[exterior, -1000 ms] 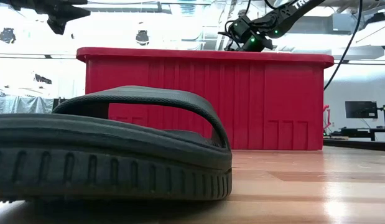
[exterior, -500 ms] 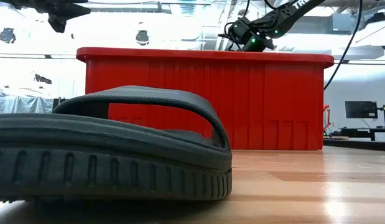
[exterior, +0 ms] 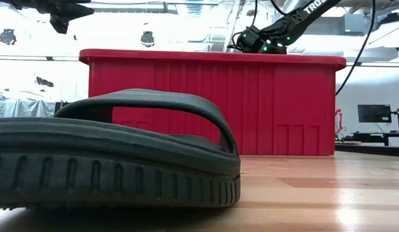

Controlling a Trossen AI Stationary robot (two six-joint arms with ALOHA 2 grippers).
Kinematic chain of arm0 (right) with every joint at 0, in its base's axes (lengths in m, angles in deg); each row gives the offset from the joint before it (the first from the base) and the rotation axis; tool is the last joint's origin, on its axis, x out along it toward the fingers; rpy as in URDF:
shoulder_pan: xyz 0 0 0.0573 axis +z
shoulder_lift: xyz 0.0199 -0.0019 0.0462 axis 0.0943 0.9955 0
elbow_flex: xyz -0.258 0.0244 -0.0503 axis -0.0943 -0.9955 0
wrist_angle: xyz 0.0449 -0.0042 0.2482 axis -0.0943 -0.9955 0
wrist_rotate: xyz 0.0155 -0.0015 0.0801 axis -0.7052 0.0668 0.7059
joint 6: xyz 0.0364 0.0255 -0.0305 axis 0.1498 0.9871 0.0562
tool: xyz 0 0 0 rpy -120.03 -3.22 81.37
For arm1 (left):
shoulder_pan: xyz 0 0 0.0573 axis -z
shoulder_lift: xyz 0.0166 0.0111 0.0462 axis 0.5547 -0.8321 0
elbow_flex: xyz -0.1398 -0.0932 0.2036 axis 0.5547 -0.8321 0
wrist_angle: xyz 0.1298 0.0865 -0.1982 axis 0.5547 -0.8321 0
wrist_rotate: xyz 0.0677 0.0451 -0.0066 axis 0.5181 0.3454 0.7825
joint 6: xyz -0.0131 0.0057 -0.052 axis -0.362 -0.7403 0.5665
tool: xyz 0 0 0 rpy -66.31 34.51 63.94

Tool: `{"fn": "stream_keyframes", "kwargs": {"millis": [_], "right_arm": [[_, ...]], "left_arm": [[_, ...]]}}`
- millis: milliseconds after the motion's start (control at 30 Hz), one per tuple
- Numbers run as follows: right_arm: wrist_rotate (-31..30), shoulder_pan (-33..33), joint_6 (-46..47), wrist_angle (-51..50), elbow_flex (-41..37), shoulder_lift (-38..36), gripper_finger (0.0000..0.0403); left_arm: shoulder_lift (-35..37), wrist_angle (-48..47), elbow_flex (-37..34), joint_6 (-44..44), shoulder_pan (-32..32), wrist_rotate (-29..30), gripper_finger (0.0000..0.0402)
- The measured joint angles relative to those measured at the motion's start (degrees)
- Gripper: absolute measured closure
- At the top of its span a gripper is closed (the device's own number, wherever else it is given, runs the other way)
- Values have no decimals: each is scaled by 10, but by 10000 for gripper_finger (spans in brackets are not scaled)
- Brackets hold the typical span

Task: Pick and place slides into bin
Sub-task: Put the black slide into the red container

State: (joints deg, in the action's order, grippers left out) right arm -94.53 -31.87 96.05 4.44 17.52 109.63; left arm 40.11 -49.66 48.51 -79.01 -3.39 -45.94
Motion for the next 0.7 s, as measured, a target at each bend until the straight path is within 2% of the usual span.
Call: {"fn": "stream_keyframes", "kwargs": {"millis": [700], "right_arm": [[2, 5, 1, 11, -25, 0, 402]], "left_arm": [[0, 0, 0, -1, 0, 0, 244]]}}
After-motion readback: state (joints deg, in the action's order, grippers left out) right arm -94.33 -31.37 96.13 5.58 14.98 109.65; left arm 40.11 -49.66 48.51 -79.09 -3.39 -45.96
